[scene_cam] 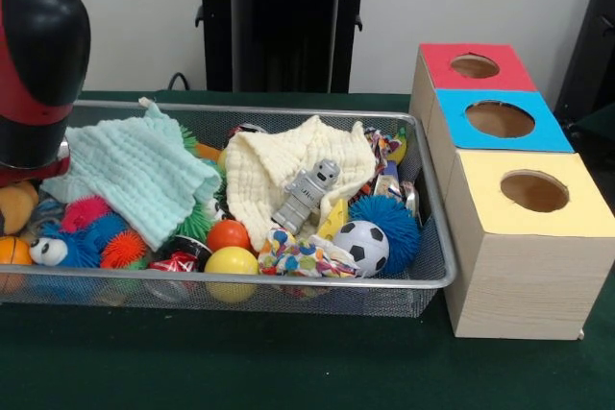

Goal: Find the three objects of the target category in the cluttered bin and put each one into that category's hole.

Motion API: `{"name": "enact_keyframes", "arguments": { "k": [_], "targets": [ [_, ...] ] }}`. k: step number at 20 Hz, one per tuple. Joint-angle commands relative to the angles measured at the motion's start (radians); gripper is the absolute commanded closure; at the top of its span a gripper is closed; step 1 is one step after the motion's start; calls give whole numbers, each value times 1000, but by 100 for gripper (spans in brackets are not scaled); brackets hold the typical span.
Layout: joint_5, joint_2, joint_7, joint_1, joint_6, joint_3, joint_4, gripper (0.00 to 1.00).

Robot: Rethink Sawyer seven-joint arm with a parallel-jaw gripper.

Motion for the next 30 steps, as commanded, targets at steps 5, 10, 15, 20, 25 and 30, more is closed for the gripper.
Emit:
{"name": "enact_keyframes", "arguments": {
  "k": [5,10,15,20,25,30],
  "targets": [
    [113,-162,-16,-83,67,150,168,100],
    [151,-234,15,-66,94,175,225,100],
    [187,-278,57,-60,118,199,270,100],
    [192,-311,73,-49,120,199,293,100],
    [170,-345,68,-33,79,190,315,100],
    [177,-354,70,-40,57,206,332,100]
  ]
}}
